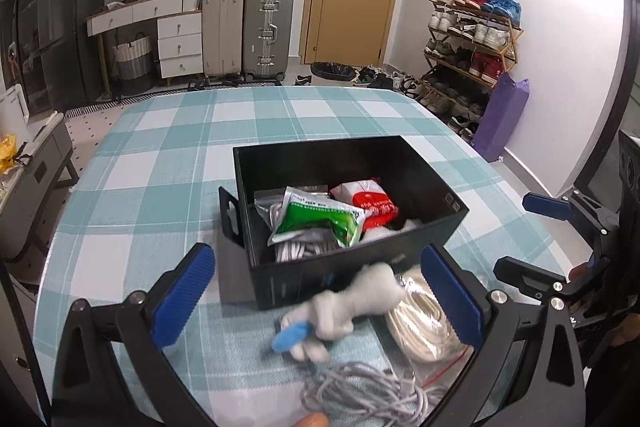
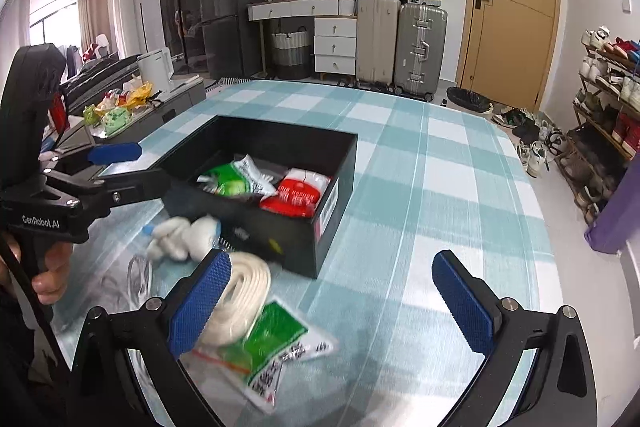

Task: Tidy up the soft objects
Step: 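Move the left tool to the white cable coil while the right tool reaches the bagged white rope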

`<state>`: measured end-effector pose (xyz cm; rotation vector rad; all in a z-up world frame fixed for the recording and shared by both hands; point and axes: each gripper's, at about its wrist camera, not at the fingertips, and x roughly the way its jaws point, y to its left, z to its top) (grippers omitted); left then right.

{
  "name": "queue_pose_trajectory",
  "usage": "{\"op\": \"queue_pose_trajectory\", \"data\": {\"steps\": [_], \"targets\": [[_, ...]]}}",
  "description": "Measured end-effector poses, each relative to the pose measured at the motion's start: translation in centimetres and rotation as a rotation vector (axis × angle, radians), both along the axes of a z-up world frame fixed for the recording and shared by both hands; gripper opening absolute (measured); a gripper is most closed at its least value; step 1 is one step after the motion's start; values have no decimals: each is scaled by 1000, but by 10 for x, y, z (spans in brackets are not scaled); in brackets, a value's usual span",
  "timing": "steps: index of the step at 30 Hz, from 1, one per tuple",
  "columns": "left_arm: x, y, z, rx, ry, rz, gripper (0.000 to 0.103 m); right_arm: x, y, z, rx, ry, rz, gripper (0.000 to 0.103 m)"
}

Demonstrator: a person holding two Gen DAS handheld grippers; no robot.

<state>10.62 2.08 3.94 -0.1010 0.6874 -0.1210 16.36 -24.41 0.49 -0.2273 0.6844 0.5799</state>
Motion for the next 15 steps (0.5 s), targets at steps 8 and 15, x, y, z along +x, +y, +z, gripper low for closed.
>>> {"op": "queue_pose_trajectory", "data": {"steps": [8, 15], "targets": [[-19, 2, -9, -14, 11, 9, 103, -13, 0, -5, -41, 15, 28, 102], [-33, -1, -23, -25, 58, -5, 103, -16, 7, -13, -80, 41, 54, 102]]}}
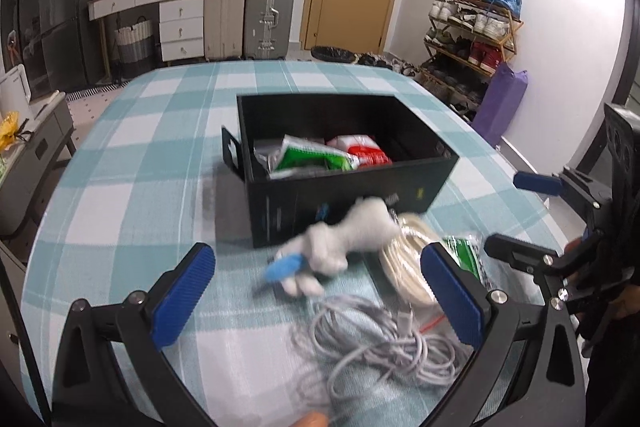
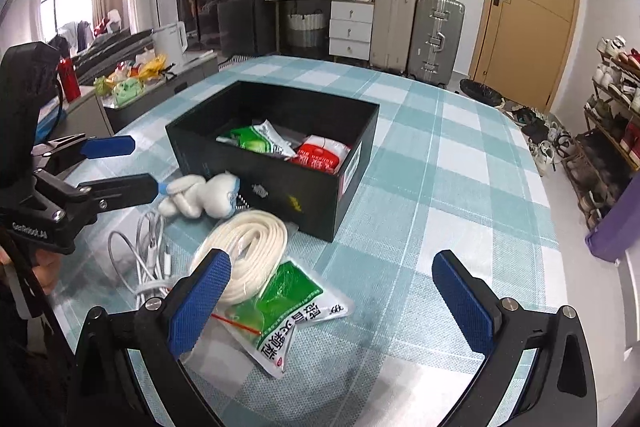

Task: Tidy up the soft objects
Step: 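Move the left tool to the white cable coil while the right tool reaches the bagged white rope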

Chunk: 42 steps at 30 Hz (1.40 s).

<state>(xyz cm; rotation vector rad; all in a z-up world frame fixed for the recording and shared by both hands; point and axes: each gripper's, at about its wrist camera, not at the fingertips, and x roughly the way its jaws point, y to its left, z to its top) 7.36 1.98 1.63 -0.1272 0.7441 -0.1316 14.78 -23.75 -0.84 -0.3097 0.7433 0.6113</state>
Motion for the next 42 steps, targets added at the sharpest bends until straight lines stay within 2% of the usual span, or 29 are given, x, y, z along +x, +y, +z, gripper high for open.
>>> {"op": "queue_pose_trajectory", "data": {"steps": [16, 24, 33, 39, 42], "targets": [[-20, -13, -19, -30, 72, -75, 103, -1, 1, 0, -1, 1, 6, 102], [-18, -20, -27, -14, 112, -108, 103, 0, -1, -2, -5, 9, 2, 102], [-16, -26, -38, 44, 160, -120, 103, 3, -2, -4, -7, 14, -3, 102], [-13, -22, -41, 13, 172, -106, 103, 3, -2, -5, -9, 17, -7, 102], [-14, -19, -41, -7, 165, -109, 99, 4, -2, -7, -7, 20, -7, 102]]}}
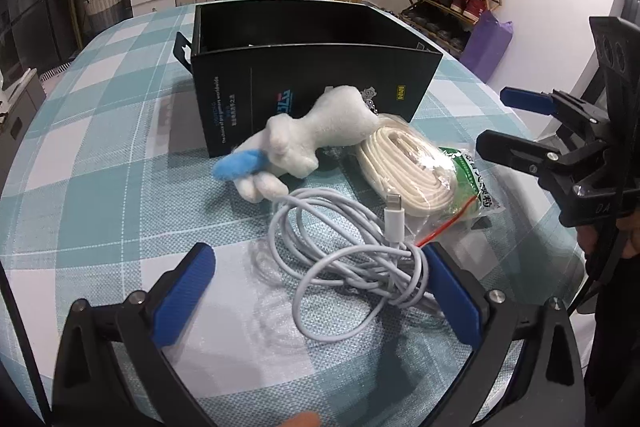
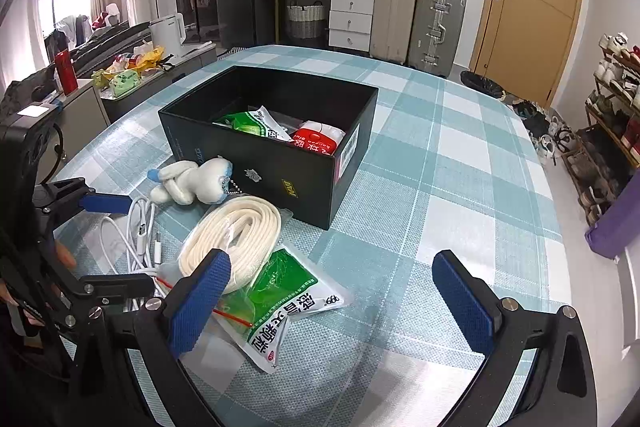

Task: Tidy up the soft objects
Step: 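Move the left tool to the white cable coil while the right tool reaches the bagged white rope, then grasp the white cable with the left tool while the right tool grasps the bagged rope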

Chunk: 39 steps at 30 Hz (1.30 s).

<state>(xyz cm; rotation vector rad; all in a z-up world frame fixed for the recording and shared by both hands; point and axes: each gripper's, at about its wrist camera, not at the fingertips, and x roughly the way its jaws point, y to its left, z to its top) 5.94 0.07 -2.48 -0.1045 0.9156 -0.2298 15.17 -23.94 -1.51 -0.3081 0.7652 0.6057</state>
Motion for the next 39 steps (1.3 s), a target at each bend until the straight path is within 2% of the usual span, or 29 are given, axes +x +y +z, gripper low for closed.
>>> {"op": "queue_pose_trajectory", "data": {"steps": [9, 18, 24, 33, 39], "targets": [[-4, -2, 5, -59, -21, -62, 71, 0, 2, -5, -4, 11, 7, 102], [-9, -1, 8, -76, -51, -52, 65, -1, 2, -4, 1, 11, 7, 102], [-11, 7, 13, -107, -66, -37, 53, -2, 10, -5, 22, 28, 21, 102], [-12, 14, 12, -120, -67, -23, 51, -8, 34, -10, 45, 50, 55, 102], [-15, 16, 11, -131, -76, -23, 48, -2, 50, -21, 54, 108, 44, 101]]}}
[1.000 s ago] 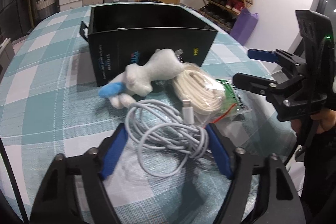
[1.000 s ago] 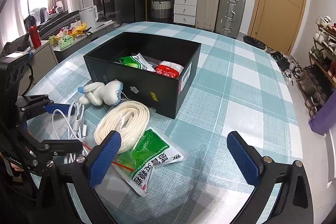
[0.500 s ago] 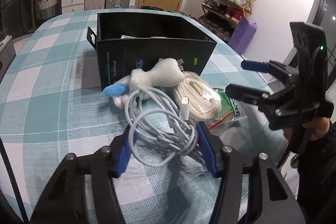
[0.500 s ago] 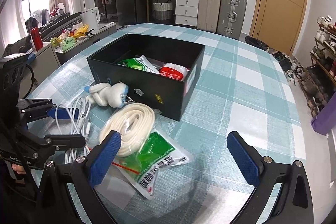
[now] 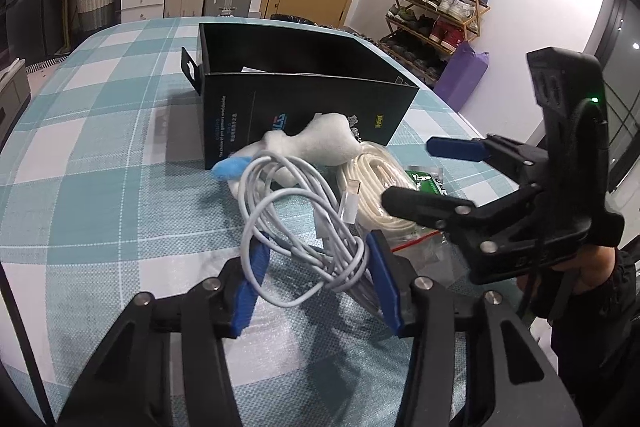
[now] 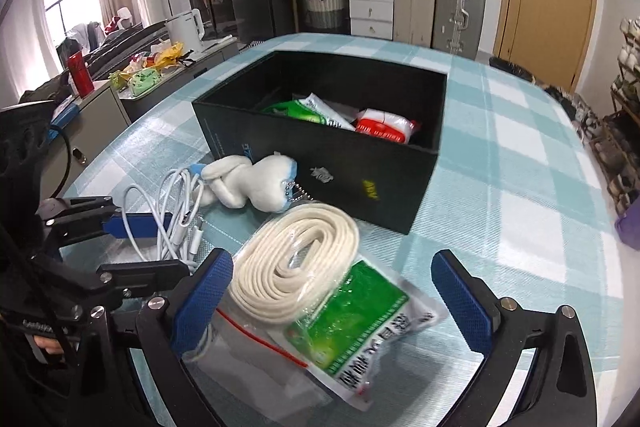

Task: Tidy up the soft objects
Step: 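Grasp the white cable with the left tool while the right tool grasps the bagged rope, then lift and carry the cable and rope bag over the black box with both tools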

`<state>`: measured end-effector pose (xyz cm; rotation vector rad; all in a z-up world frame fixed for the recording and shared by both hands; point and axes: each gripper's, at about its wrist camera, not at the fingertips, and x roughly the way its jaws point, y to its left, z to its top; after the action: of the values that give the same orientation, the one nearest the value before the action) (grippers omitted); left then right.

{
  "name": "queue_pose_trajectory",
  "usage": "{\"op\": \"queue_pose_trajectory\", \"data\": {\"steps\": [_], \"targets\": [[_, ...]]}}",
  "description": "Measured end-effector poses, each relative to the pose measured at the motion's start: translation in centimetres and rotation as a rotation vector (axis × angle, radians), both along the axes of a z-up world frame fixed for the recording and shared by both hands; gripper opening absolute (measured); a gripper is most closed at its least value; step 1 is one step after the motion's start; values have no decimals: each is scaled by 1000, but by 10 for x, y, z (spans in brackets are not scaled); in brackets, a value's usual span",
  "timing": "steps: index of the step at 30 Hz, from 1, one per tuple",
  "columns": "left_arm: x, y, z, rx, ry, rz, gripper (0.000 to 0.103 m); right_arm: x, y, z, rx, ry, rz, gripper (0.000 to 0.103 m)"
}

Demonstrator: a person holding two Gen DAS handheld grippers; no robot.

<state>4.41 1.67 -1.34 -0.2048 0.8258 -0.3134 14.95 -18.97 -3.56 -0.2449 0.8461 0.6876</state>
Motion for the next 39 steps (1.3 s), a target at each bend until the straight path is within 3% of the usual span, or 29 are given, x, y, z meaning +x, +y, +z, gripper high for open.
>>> {"op": "queue_pose_trajectory", "data": {"steps": [5, 12, 20, 25, 39], "targets": [[-2, 1, 0, -9, -7, -2, 46, 0, 9, -5, 2, 17, 11, 90], [0, 1, -3, -10, 3, 1, 45, 3, 19, -17, -9, 56, 10, 86], [0, -1, -3, -12, 4, 5, 45, -3, 23, -16, -9, 22, 35, 49], [2, 1, -2, -17, 4, 17, 43, -7, 19, -13, 0, 7, 55, 35], [0, 8, 5, -10, -13, 32, 38, -15, 1, 1, -3, -17, 89, 21]]}}
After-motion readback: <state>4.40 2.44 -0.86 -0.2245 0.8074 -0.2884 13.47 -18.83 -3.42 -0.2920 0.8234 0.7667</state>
